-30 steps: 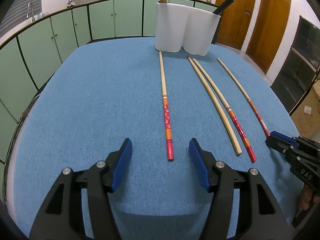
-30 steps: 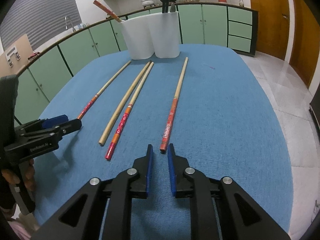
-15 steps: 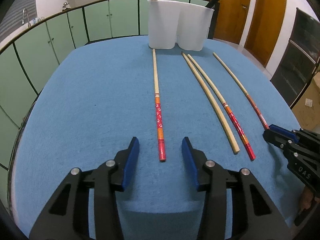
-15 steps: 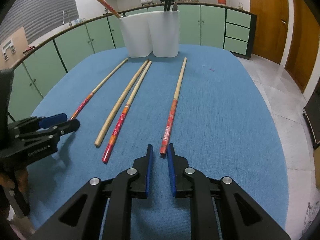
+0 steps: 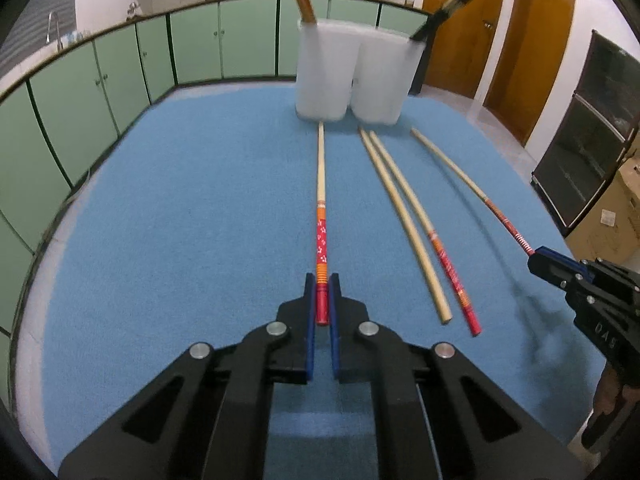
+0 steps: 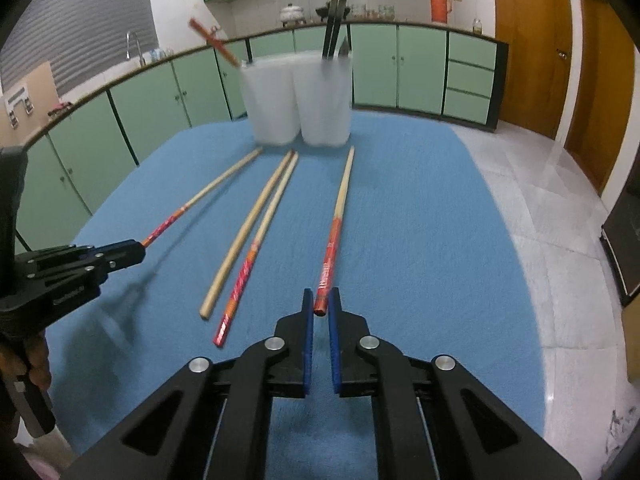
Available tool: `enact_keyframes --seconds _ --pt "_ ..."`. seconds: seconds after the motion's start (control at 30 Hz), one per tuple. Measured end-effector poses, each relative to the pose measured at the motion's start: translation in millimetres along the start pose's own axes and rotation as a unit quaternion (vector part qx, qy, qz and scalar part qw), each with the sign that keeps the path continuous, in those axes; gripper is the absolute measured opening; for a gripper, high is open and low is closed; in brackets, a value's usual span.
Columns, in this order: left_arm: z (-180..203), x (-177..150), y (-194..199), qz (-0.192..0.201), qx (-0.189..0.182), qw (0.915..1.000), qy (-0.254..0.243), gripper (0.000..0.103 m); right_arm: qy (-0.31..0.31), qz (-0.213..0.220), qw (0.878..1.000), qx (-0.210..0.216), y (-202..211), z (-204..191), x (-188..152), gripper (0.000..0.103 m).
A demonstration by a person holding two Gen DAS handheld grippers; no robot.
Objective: Organize utensils
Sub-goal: 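Carry both chopsticks into the white holder and open both tools to release them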
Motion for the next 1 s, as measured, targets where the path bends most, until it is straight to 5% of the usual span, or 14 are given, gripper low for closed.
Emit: enact_keyframes --seconds 0.5,1.0 --pt "14 99 99 0.135 -0.023 0.9904 -0.020 0.005 0.010 0.116 0.993 0.022 73 9 104 0.006" --pt "39 178 120 0.199 -0.059 0.9776 -0.033 0.005 0.052 0.152 0.984 0.073 99 -13 192 0.006"
Point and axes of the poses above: each gripper's, at about its wrist camera, not at the fingertips, and y roughly against the way its jaws point, z to its right, x to its top, the point moved 9 cm from there along -y, roughly the way its jaws point, and after that the axes turned 6 degrees about -x, right-handed, at the moved point
